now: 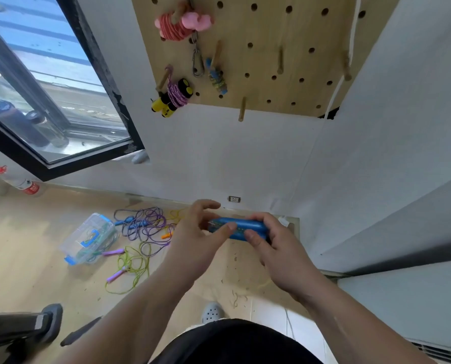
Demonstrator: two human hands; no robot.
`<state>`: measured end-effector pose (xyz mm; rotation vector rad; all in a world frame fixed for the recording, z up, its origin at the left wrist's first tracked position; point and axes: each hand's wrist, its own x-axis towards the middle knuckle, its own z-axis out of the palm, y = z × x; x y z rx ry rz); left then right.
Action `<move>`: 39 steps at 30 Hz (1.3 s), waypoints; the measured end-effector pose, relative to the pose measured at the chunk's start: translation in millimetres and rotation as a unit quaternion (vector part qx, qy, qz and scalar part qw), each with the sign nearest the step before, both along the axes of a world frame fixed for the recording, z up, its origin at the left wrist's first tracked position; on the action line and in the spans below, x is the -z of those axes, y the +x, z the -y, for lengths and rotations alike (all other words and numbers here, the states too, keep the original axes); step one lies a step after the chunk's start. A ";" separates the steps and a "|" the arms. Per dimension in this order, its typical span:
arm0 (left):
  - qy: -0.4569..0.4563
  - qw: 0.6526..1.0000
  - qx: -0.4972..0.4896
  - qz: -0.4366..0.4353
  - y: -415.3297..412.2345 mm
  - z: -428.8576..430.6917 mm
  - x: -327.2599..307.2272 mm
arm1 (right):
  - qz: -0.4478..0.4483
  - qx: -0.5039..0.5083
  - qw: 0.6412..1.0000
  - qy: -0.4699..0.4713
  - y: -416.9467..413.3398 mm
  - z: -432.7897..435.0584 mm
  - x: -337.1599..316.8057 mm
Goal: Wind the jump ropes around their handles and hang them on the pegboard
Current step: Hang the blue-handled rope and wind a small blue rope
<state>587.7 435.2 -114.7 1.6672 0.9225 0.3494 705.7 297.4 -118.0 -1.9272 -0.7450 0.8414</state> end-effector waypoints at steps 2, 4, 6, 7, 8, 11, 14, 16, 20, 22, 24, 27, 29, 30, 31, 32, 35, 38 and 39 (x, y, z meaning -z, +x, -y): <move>0.269 0.954 0.133 -0.021 -7.9 -18.8 -1.5 | 0.010 -0.018 1.000 -0.009 -2.9 -11.9 -0.9; 0.379 0.886 0.264 -0.030 -13.8 -35.8 -4.7 | 0.009 -0.048 0.999 -0.013 -7.6 -24.2 -4.2; 0.378 0.868 0.319 -0.049 -15.9 -49.4 -9.5 | -0.003 -0.085 0.996 -0.020 -12.7 -33.6 -8.8; 0.375 0.869 0.320 -0.049 -16.4 -55.1 -10.7 | -0.009 -0.101 0.995 -0.025 -15.2 -37.2 -10.6; 0.364 0.876 0.314 -0.046 -16.8 -59.4 -10.7 | -0.010 -0.112 0.993 -0.028 -17.1 -40.5 -11.1; 0.280 0.917 0.285 -0.012 -21.9 -67.9 -9.6 | -0.023 -0.110 0.993 -0.017 -21.4 -50.1 -13.6; 0.195 0.949 0.247 0.029 -29.4 -73.3 -5.3 | -0.050 -0.105 0.993 -0.009 -21.0 -58.8 -17.9; 0.115 0.970 0.210 0.050 -31.8 -73.8 -4.0 | -0.044 -0.120 0.992 -0.013 -19.8 -62.8 -21.8; 0.008 0.987 0.152 0.051 -33.3 -77.4 -4.5 | -0.005 -0.131 0.991 -0.018 -14.7 -66.4 -22.3; -0.001 0.987 0.155 0.032 -32.1 -79.6 -5.2 | 0.005 -0.134 0.990 -0.034 -9.7 -66.4 -24.4; -0.013 0.987 0.160 0.018 -29.1 -80.6 -4.9 | 0.062 -0.154 0.984 -0.065 -4.2 -66.1 -26.1; -0.006 0.985 0.170 -0.010 -24.3 -82.9 -2.7 | 0.152 -0.174 0.968 -0.096 0.5 -67.3 -29.6; -0.018 0.984 0.177 -0.021 -23.1 -84.6 -1.1 | 0.188 -0.173 0.962 -0.101 3.3 -68.6 -34.0; -0.038 0.983 0.176 -0.019 -22.6 -85.7 -1.0 | 0.206 -0.173 0.958 -0.101 4.5 -69.7 -36.1; -0.068 0.984 0.167 -0.011 -21.9 -86.8 -1.8 | 0.221 -0.166 0.956 -0.093 5.7 -70.7 -37.6; -0.112 0.983 0.147 0.006 -20.9 -87.7 -2.8 | 0.229 -0.150 0.958 -0.084 7.0 -71.7 -39.2; -0.263 0.961 0.052 0.073 -18.1 -92.4 -6.6 | 0.241 -0.093 0.964 -0.056 10.1 -72.4 -41.9; -0.322 0.941 0.027 0.105 -16.4 -97.0 -10.8 | 0.233 -0.076 0.969 -0.037 7.5 -73.3 -42.0; -0.332 0.936 0.026 0.110 -15.9 -97.0 -12.8 | 0.220 -0.065 0.973 -0.026 6.8 -73.6 -40.9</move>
